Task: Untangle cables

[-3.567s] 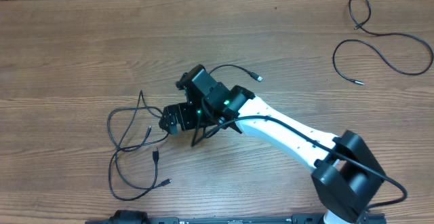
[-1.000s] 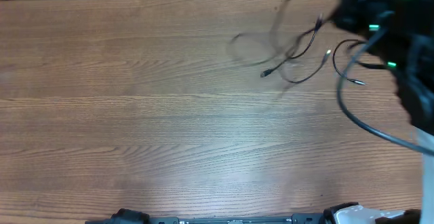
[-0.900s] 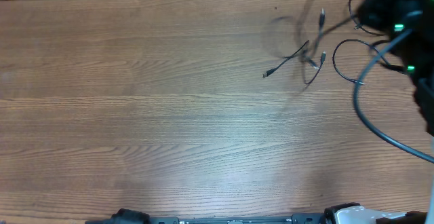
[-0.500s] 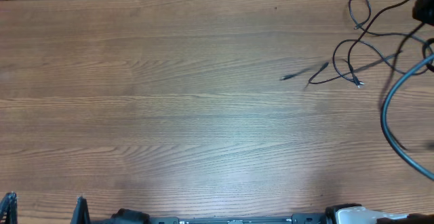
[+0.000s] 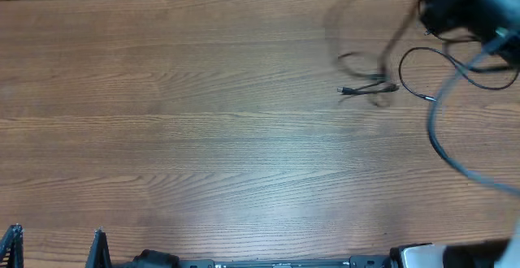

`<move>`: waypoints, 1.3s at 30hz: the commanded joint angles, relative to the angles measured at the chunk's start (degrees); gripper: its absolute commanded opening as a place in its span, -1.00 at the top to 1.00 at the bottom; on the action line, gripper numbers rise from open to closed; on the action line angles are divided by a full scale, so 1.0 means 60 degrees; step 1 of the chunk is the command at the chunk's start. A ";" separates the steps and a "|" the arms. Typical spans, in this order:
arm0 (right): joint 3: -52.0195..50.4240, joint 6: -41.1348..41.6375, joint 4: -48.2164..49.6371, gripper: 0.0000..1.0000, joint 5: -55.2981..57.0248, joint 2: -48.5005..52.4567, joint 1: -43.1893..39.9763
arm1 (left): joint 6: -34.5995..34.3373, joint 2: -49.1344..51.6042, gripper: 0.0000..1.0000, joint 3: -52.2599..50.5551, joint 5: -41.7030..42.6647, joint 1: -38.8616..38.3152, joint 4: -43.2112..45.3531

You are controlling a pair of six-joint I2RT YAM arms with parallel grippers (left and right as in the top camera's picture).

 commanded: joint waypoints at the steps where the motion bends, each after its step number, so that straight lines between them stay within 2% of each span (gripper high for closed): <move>1: 0.0073 0.0211 0.0015 0.92 -0.2881 0.0812 -0.0015 | 0.0106 -0.0098 -0.99 -0.0051 0.0120 -0.0018 -0.0033; 4: 0.0073 0.0208 0.0219 0.92 -0.3493 0.1056 0.0146 | 0.0106 -0.0098 -0.99 -0.0051 0.0120 -0.0018 -0.0044; 7: 0.0073 0.0204 0.0423 0.92 -0.2951 0.1075 0.0444 | 0.0106 -0.0098 -0.99 -0.0051 0.0120 -0.0018 -0.0040; 11: 0.0073 0.0211 0.0379 0.92 -0.1009 0.0922 0.0525 | 0.0106 -0.0098 -0.99 -0.0051 0.0120 -0.0018 -0.0058; 16: 0.0073 0.0211 -0.0226 0.93 0.2167 0.0557 -0.0029 | 0.0113 -0.0098 -0.99 -0.0047 0.0113 -0.0018 -0.0055; 21: 0.0073 0.0215 -0.0219 0.93 0.2605 -0.0135 -0.1461 | 0.0117 -0.0098 -0.99 -0.0051 0.0000 -0.0018 0.0015; 30: 0.0073 -0.0171 -0.1169 0.92 0.7198 -0.0933 -0.5413 | 0.0120 -0.0098 -0.99 -0.0051 -0.0131 -0.0018 0.0164; 34: 0.0073 0.0106 -0.1610 0.93 0.6772 -0.0841 -0.6400 | 0.0120 -0.0098 -0.99 -0.0051 -0.0142 -0.0018 0.0321; 36: 0.0066 0.0142 -0.1672 0.92 0.5650 -0.0765 -0.6462 | 0.0117 -0.0098 -0.99 -0.0051 -0.0142 -0.0018 0.0310; 39: 0.0066 0.0138 -0.1650 0.92 0.2390 -0.0554 -0.6379 | 0.0120 -0.0098 -0.99 -0.0051 -0.0142 -0.0018 0.0291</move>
